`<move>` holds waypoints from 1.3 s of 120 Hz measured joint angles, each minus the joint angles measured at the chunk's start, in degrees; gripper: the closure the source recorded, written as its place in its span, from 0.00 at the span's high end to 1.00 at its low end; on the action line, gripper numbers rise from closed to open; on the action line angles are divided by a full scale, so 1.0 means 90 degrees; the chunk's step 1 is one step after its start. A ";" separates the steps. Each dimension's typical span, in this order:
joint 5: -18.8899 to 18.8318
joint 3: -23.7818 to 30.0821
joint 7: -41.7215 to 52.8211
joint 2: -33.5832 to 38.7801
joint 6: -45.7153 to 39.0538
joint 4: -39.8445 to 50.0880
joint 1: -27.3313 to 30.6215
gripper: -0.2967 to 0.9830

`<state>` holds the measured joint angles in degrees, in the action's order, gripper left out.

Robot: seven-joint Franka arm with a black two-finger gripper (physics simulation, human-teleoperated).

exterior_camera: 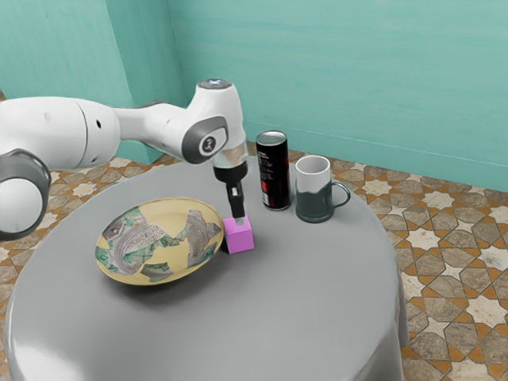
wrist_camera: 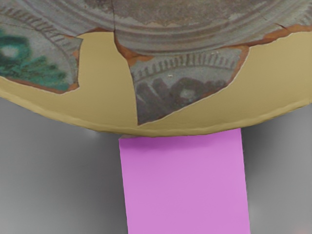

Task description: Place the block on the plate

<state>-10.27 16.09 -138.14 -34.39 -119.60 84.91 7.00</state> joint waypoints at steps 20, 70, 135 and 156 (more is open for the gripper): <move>0.0091 -0.0020 -0.0078 -0.0180 -0.0152 -0.0020 0.0040 0.77; 0.0092 -0.0021 -0.0304 -0.0496 -0.0450 -0.0057 0.0155 0.77; 0.0060 -0.0021 -0.0450 -0.0756 -0.0810 -0.0018 0.0121 0.68; 0.0057 -0.0021 -0.0475 -0.0748 -0.0834 -0.0041 0.0092 0.57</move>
<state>-9.76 15.90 -142.41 -41.12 -127.11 84.54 7.83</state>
